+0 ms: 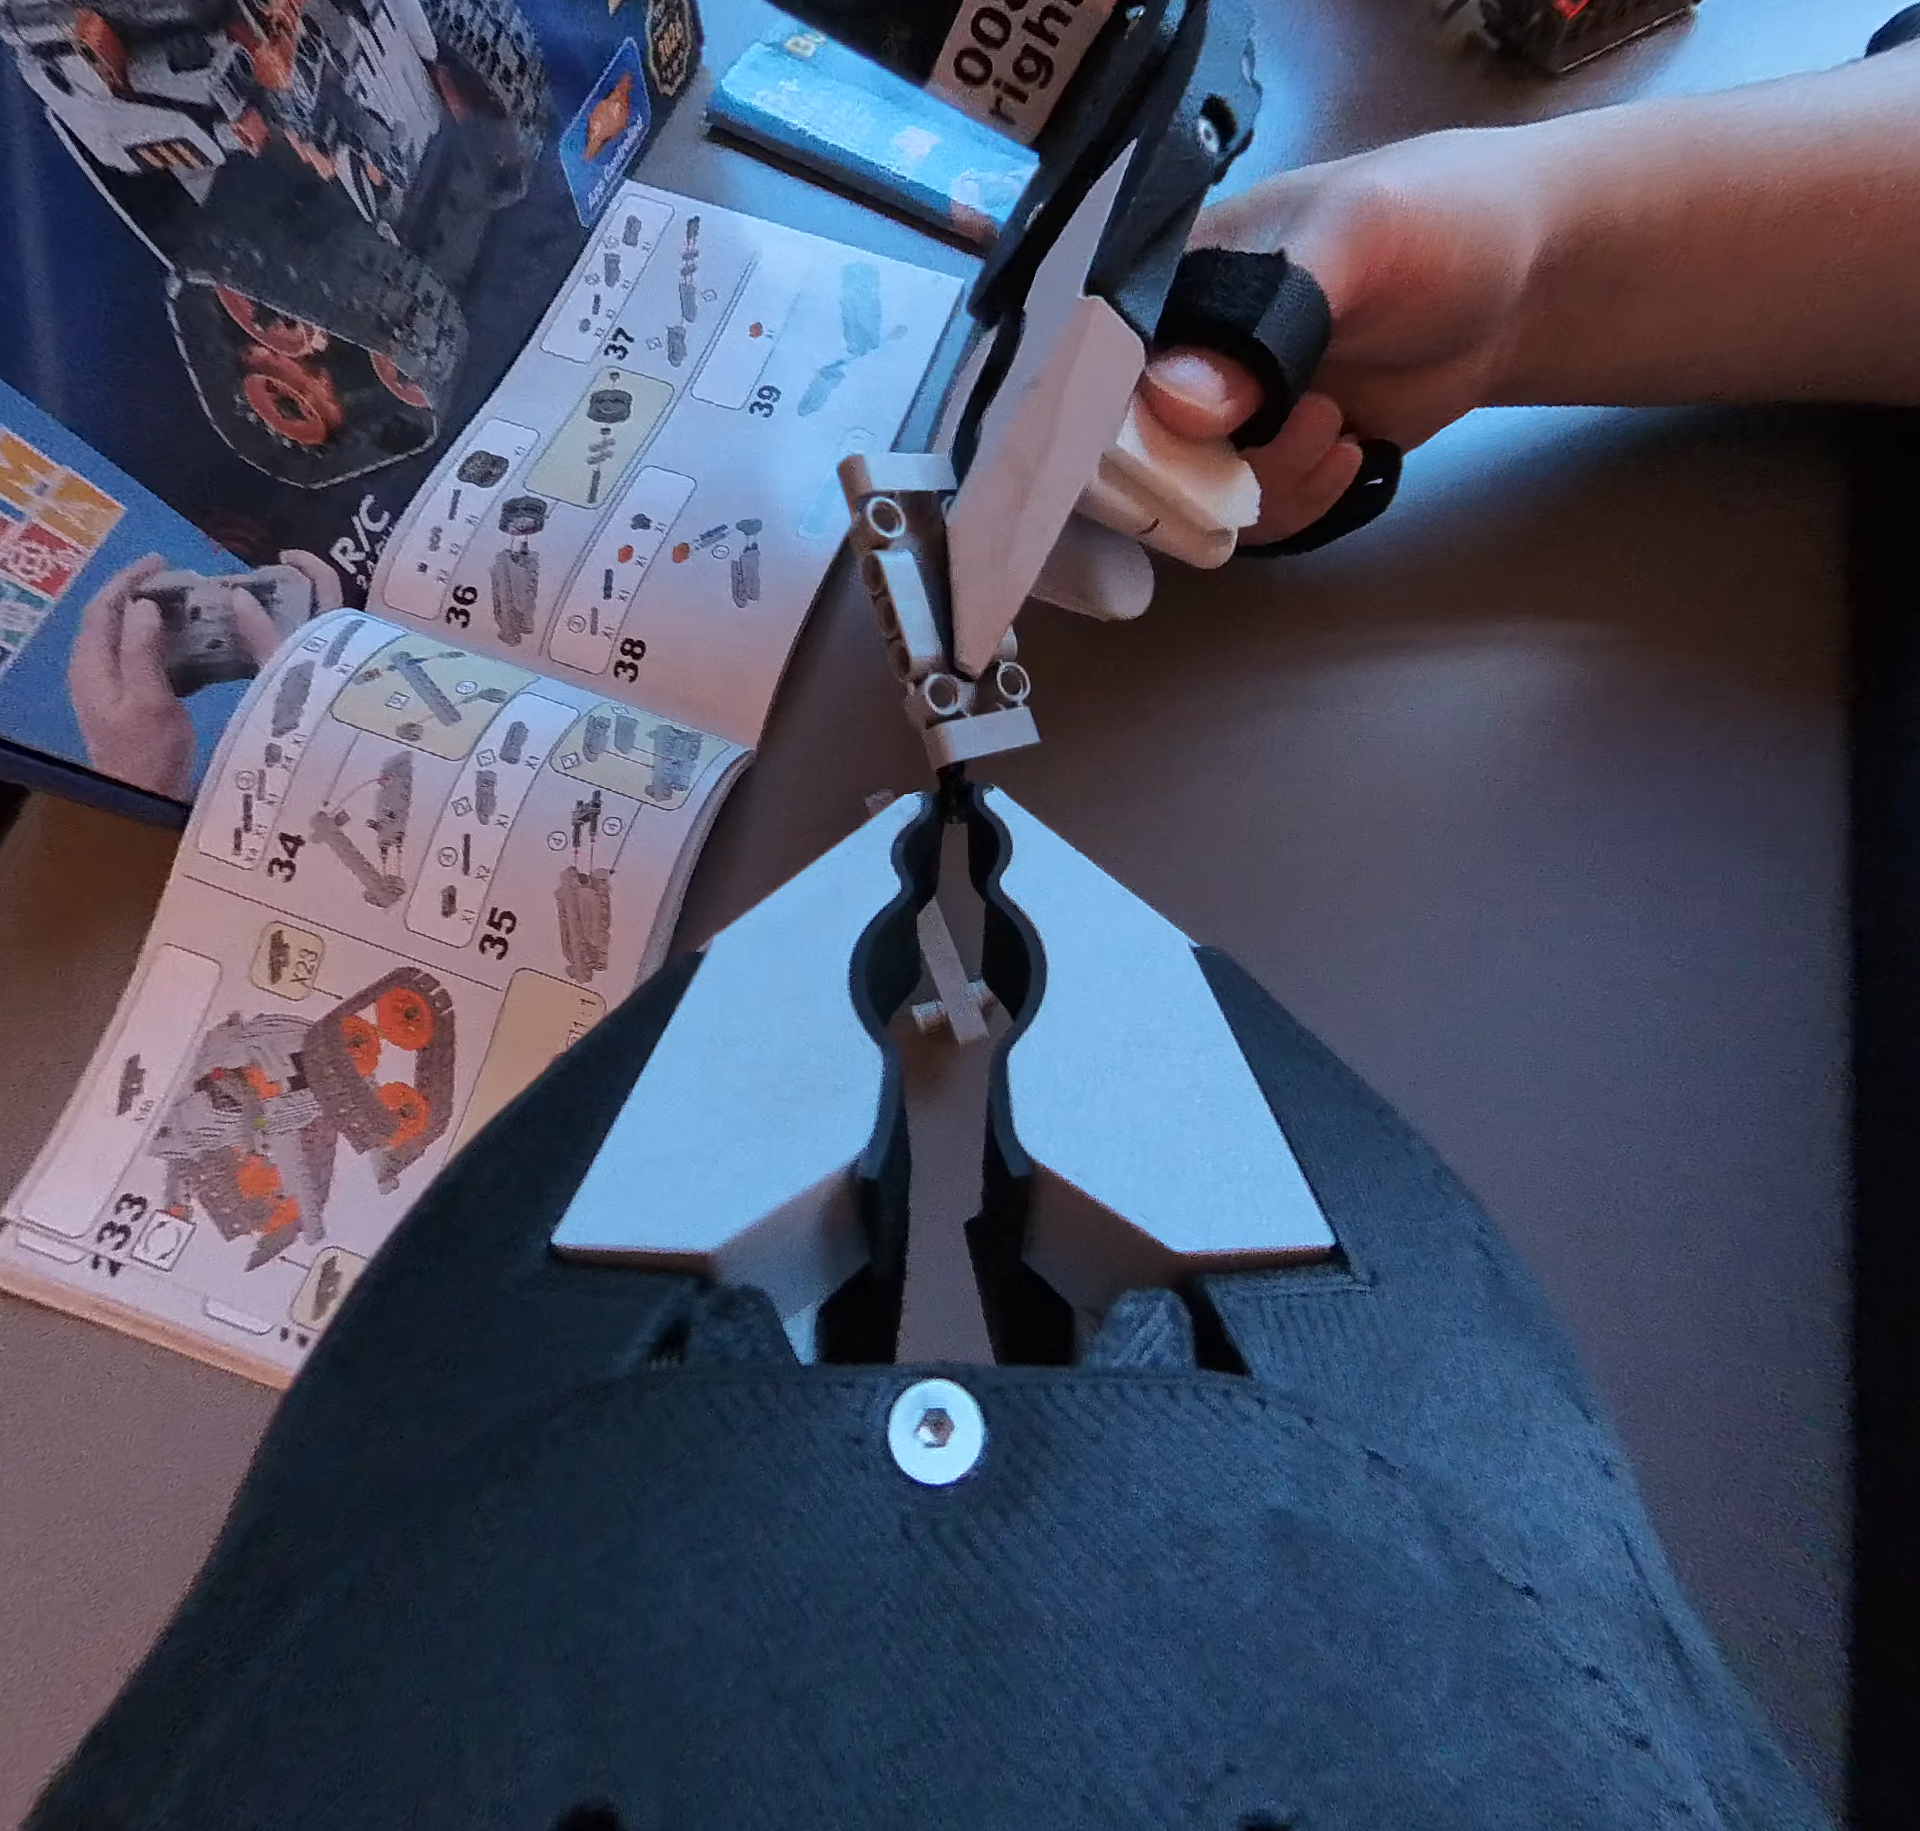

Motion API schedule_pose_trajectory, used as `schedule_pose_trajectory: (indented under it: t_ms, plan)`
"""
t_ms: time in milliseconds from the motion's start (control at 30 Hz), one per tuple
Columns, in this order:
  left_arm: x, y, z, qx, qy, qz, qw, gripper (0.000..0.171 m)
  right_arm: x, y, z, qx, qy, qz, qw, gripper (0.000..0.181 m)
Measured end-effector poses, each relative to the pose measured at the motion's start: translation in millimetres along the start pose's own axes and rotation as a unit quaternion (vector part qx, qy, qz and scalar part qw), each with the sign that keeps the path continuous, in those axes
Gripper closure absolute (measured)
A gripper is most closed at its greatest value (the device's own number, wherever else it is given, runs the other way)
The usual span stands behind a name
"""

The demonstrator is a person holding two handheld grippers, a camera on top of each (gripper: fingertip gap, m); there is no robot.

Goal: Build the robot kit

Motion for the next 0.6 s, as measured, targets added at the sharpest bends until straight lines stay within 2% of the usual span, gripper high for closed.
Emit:
schedule_pose_trajectory:
  t_ms: [300,500,600]
  plan:
    - [2.1,-0.3,1.3,0.009,-0.008,-0.02,1.0,0.168,2.6,-2.9,1.6,0.025,0.08,0.046,0.995,0.175]
    - [4.2,-5.6,4.9,0.029,-0.038,-0.056,0.997,0.169,0.5,-3.7,0.9,0.008,0.076,0.049,0.996,0.175]
    - [12.1,-4.0,-0.1,0.003,-0.074,-0.111,0.991,0.169,1.4,-4.6,-0.4,-0.013,0.049,0.021,0.999,0.175]
Point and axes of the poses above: each gripper's, where its closed fingertips meet, y out along the fingers, z out of its top, x = y × z across the jaws, the point moved 5 cm from there along -y, back along the fingers, and after that the axes turned 2 degrees about z, right-handed, at the moved point
